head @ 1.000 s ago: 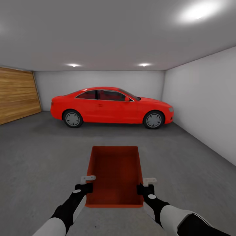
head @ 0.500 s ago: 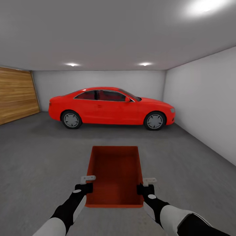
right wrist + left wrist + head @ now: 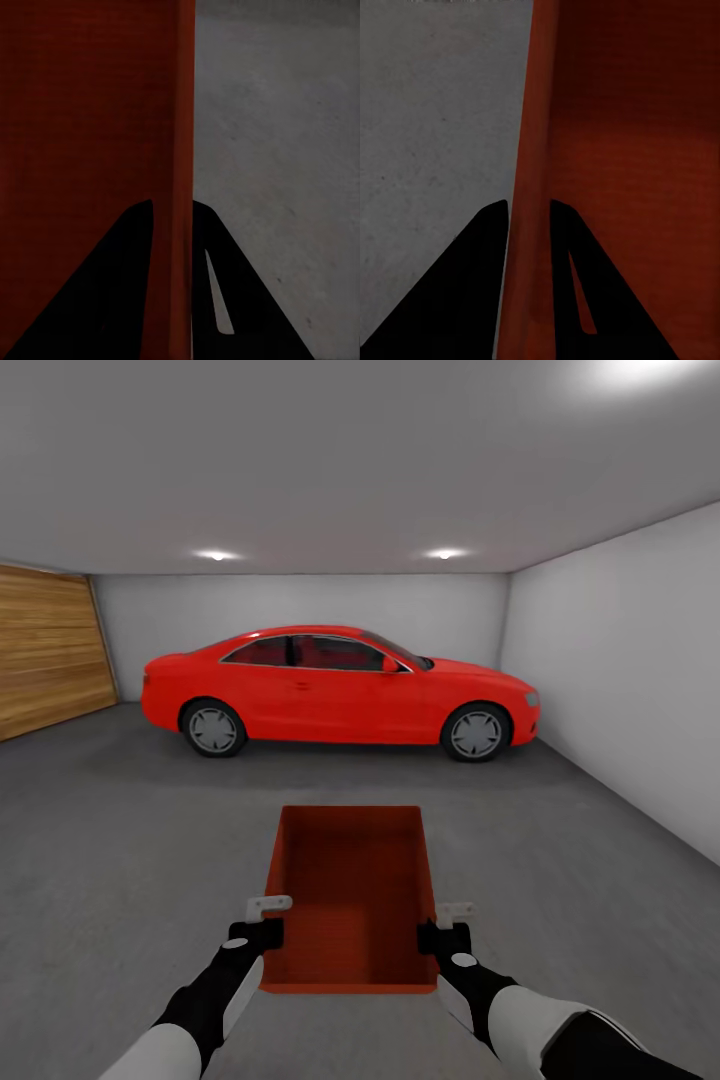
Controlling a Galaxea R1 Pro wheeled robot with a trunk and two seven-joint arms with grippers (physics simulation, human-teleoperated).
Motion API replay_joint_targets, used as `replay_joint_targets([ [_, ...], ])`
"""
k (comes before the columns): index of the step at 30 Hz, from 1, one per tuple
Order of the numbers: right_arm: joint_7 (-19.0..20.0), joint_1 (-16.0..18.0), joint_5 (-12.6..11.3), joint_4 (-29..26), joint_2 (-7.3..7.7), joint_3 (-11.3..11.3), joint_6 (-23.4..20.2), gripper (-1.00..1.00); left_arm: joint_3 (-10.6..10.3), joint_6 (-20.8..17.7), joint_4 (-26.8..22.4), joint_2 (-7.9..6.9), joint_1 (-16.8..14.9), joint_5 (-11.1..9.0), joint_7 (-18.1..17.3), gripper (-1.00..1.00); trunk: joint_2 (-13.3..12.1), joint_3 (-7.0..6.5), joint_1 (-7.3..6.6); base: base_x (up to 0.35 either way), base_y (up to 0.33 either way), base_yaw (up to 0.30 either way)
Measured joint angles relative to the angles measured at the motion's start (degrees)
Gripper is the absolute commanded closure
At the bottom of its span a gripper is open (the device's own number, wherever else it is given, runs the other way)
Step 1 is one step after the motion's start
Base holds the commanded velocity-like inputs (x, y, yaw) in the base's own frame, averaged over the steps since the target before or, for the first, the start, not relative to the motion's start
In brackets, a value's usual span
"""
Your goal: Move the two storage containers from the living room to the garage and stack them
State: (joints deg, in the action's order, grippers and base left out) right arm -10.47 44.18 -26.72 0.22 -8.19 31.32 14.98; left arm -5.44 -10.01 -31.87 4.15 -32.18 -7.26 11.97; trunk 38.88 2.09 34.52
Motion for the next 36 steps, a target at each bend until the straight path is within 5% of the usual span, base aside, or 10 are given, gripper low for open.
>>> replay_joint_targets([
  [21, -0.03, 0.00, -0.20, 0.04, -0.05, 0.12, 0.09, 1.00, 0.04, 0.00, -0.02, -0.05, 0.00, 0.09, -0.10, 1.00, 0.00, 0.00, 0.00, 0.321, 0.000, -0.003],
  [36, -0.07, -0.02, -0.23, 0.06, -0.07, 0.14, 0.08, 1.00, 0.19, -0.04, 0.05, -0.02, -0.03, 0.19, -0.20, 1.00, 0.00, -0.07, 0.00, 0.321, 0.012, -0.244],
])
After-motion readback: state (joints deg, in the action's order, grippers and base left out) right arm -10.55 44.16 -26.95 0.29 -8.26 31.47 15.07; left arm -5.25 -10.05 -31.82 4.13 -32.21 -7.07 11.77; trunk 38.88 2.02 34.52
